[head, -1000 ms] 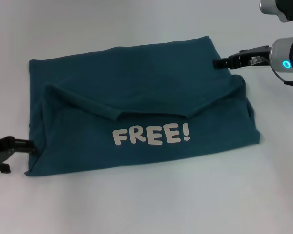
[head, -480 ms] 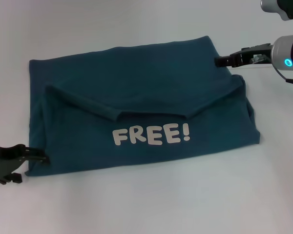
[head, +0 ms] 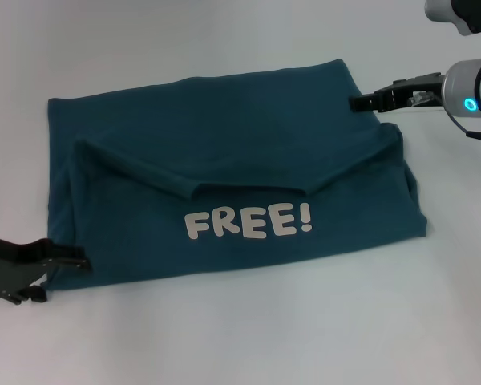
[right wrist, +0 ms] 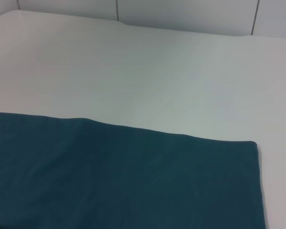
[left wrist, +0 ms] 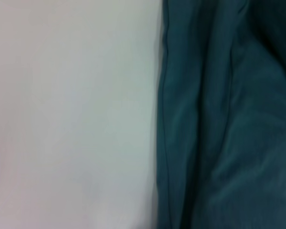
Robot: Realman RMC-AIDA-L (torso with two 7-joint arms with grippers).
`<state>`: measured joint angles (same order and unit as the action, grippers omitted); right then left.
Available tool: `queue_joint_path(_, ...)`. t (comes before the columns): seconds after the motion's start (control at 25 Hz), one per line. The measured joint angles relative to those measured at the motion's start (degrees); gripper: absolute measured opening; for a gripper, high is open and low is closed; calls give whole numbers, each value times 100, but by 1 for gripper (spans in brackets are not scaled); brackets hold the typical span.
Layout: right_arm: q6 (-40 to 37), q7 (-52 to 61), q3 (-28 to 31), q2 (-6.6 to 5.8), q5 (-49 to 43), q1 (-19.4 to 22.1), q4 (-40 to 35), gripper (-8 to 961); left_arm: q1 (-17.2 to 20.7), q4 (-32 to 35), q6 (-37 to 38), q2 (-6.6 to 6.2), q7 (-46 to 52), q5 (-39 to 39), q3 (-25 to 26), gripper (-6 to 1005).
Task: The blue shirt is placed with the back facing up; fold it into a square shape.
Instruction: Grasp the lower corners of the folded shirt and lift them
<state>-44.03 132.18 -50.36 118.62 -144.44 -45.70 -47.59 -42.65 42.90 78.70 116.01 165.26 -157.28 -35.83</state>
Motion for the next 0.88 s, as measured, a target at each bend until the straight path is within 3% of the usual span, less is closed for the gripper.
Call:
queue_joint_path(0.72, -59, -19, 0, 12, -5, 90, 0, 929, -157, -321, -233, 24, -610, 216, 68, 933)
queue_joint_path(0.88, -81, -11, 0, 6, -5, 135, -61, 928, -154, -352, -220, 22, -688, 232, 54, 832)
